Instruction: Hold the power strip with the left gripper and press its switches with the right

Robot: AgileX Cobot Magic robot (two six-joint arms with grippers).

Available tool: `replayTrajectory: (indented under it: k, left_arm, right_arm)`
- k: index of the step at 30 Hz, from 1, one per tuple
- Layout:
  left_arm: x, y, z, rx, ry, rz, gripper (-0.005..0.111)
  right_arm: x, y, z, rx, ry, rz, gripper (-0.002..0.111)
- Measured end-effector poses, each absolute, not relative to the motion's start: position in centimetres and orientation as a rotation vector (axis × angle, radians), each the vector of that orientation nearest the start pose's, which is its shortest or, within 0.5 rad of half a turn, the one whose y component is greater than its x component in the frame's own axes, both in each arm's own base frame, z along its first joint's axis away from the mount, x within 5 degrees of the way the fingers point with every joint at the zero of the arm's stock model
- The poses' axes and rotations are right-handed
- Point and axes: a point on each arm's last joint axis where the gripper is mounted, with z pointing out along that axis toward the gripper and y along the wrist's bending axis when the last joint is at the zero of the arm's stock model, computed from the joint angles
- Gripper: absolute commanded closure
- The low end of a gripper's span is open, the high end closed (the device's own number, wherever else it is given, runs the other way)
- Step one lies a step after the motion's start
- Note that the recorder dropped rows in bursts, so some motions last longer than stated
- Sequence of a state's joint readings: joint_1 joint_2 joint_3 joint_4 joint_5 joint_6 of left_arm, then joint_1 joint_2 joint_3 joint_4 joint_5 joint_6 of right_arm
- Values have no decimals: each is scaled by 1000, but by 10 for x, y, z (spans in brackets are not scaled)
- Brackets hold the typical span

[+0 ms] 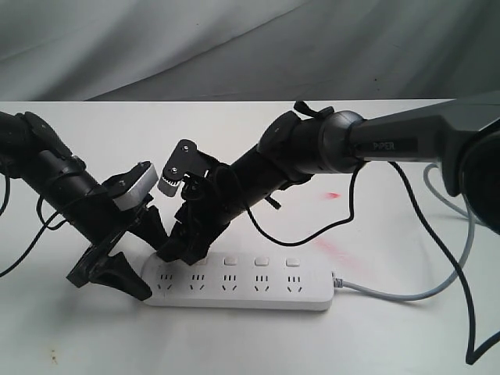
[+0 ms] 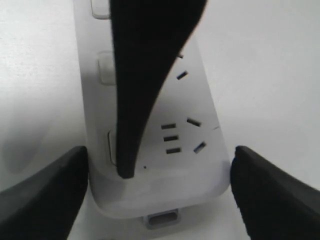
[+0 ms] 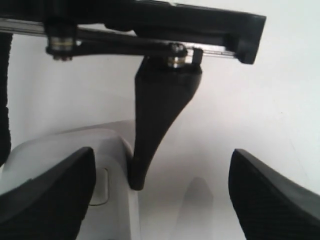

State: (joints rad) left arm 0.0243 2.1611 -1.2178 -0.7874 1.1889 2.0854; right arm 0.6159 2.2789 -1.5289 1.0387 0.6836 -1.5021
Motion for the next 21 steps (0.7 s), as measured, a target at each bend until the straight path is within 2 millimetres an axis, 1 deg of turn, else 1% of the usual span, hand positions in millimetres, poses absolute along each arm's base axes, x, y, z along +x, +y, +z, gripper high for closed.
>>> replayTrajectory:
  k: [7,12,15,21]
  left_arm:
    - [349,-51,96,-2308,-2298,1205,46]
    - [349,-51,96,-2308,-2298,1205,46]
    - [349,-51,96,-2308,-2298,1205,46]
    - [349,-51,96,-2308,-2298,1205,46]
  right_arm:
    - [347,308,108,-1639,1981,722,40]
    - [342,316,108,-1679,1960,687,40]
    - [342,318,109,-1677,1946,637,40]
    - [342,318,110,-1678,1958,611,40]
